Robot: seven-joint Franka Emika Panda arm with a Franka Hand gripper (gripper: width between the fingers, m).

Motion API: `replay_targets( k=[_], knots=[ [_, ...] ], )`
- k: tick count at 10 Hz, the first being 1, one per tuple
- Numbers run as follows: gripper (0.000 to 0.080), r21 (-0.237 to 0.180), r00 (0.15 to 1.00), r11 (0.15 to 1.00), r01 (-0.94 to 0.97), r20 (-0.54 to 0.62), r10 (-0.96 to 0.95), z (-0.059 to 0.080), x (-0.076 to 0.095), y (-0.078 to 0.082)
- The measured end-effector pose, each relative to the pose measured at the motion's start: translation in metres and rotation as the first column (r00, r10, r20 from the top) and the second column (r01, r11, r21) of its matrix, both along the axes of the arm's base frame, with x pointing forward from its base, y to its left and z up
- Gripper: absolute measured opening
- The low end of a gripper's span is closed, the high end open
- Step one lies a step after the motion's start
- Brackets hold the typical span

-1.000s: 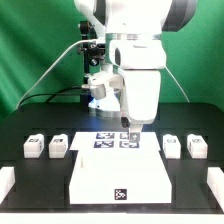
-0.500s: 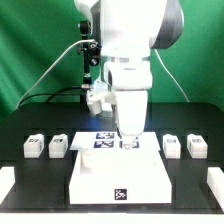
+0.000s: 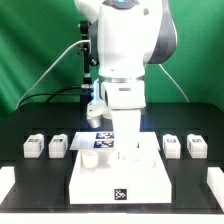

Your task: Assemble one leg

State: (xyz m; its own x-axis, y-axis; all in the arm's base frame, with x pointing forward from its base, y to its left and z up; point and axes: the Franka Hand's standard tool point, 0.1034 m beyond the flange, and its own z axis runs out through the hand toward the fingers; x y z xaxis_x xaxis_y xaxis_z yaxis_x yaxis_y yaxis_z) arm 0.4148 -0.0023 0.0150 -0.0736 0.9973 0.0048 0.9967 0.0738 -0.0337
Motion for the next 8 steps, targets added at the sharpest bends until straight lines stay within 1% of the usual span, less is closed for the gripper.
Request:
replay_targets(
  k=[1,2,3,4,5,8],
  knots=[
    [0.0397,0.0,1.0,1.0,0.0,-0.001,0.0,-0.0006,-0.0004,0.0],
    [0.0213,0.0,1.0,1.0,0.001,-0.002,-0.001,-0.0008,-0.0006,-0.0001],
    [0.0085,0.0,1.0,1.0,0.001,-0.002,-0.001,-0.0008,-0.0006,-0.0002],
    [0.0085,0.0,1.0,1.0,0.002,-0.001,-0.002,-0.0007,-0.0003,-0.0003],
    [0.0057,0.0,1.0,1.0,0.002,-0.001,-0.002,-0.0007,-0.0003,-0.0004],
    [0.0057,0.0,1.0,1.0,0.002,-0.001,-0.002,-0.0007,-0.0003,-0.0004]
  ],
)
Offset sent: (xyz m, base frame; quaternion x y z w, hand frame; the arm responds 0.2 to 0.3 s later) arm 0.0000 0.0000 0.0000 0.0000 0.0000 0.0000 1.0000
